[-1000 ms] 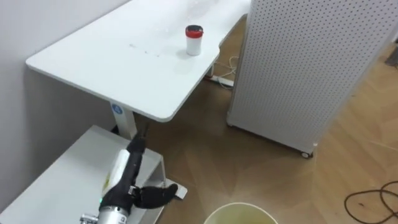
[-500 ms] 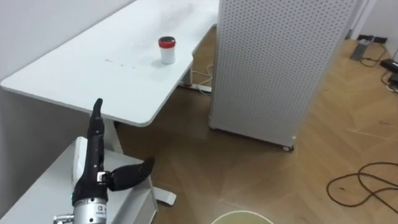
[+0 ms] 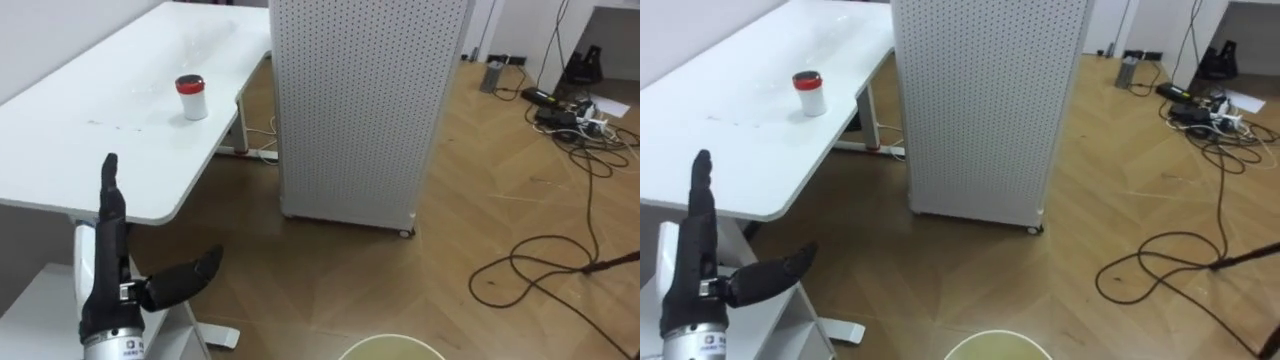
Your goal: Pick garbage
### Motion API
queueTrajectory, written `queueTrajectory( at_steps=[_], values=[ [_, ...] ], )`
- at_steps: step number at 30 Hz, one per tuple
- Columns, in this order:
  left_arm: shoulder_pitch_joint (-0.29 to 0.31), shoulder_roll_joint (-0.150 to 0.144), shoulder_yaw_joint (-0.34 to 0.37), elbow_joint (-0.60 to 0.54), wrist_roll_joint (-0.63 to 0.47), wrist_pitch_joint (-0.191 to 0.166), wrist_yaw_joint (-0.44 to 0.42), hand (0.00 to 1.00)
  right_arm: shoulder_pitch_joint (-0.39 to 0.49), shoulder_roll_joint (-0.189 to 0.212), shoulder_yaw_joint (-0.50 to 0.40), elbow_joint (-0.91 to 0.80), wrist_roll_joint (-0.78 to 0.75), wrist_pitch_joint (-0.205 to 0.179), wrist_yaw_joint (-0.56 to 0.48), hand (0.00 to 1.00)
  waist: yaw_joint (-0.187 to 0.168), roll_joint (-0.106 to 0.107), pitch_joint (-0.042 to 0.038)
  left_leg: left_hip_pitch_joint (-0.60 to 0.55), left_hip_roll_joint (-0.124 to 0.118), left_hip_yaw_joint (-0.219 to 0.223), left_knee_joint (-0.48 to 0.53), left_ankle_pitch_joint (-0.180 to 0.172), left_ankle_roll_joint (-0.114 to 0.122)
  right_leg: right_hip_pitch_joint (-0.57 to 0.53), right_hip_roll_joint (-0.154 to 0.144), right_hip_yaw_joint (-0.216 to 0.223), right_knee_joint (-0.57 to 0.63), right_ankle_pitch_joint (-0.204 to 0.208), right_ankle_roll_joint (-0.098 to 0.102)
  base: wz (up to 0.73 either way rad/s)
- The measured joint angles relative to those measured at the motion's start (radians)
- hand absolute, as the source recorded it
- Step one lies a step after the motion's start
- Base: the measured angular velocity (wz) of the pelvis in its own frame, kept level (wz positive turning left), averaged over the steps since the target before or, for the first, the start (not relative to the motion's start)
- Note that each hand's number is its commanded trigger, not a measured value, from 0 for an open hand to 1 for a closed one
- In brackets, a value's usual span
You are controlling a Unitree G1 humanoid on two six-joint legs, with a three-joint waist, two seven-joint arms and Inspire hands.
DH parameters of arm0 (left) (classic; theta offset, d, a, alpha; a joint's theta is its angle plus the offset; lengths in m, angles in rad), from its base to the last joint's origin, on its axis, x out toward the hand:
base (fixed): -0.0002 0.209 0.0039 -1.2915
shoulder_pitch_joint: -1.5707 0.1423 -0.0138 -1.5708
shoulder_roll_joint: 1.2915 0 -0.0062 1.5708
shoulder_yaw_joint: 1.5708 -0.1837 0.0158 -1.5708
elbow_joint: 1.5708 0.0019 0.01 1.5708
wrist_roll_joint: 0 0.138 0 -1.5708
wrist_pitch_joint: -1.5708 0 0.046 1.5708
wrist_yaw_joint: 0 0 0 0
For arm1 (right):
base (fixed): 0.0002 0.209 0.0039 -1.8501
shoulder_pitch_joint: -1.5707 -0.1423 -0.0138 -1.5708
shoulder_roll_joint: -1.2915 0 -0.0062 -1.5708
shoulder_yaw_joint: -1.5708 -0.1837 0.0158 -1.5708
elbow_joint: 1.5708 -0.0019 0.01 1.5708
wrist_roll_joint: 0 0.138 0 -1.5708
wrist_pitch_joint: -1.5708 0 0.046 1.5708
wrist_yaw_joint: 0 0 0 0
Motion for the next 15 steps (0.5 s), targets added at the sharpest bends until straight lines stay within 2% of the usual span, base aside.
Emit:
queueTrajectory(
  at_steps=[3, 7, 9, 13, 15],
  values=[
    [0.001, 0.001, -0.001, -0.009, -0.001, 0.000, 0.001, 0.00, 0.001, 0.000, 0.000, -0.001, -0.002, 0.001, 0.012, 1.00, -0.009, 0.006, 0.0005, 0.017, 0.000, -0.001, -0.011, 0.002, -0.001, 0.011, 0.002, 0.003, -0.010, 0.000, -0.001, -0.02],
    [0.001, 0.002, 0.014, -0.014, -0.004, -0.001, 0.001, 0.00, 0.001, 0.001, -0.001, -0.020, -0.018, 0.001, 0.017, 1.00, 0.013, 0.007, 0.0012, 0.036, -0.011, -0.011, -0.013, 0.002, -0.001, 0.010, 0.001, 0.033, 0.013, -0.003, 0.001, -0.25],
    [0.001, 0.002, 0.014, -0.014, -0.020, -0.002, 0.001, 0.00, -0.001, 0.003, -0.001, -0.028, -0.022, 0.001, 0.008, 1.00, 0.010, 0.006, 0.0021, 0.029, -0.027, -0.034, -0.004, 0.001, 0.001, -0.011, -0.015, 0.036, 0.058, -0.018, 0.006, -0.06],
    [0.002, 0.001, 0.014, -0.011, -0.019, -0.002, 0.001, 0.00, 0.003, 0.003, -0.002, -0.027, -0.029, 0.008, -0.017, 1.00, 0.001, 0.006, 0.0095, 0.013, -0.074, -0.055, 0.041, -0.036, 0.035, -0.074, -0.068, 0.029, 0.212, -0.077, 0.027, 0.01],
    [0.001, 0.002, 0.019, -0.011, -0.016, -0.002, 0.001, 0.00, 0.003, 0.001, -0.001, -0.027, -0.033, 0.024, -0.019, 1.00, 0.005, 0.010, 0.0124, 0.008, -0.079, -0.049, 0.050, -0.049, 0.044, -0.090, -0.079, 0.027, 0.245, -0.076, 0.030, -0.17]
  ],
)
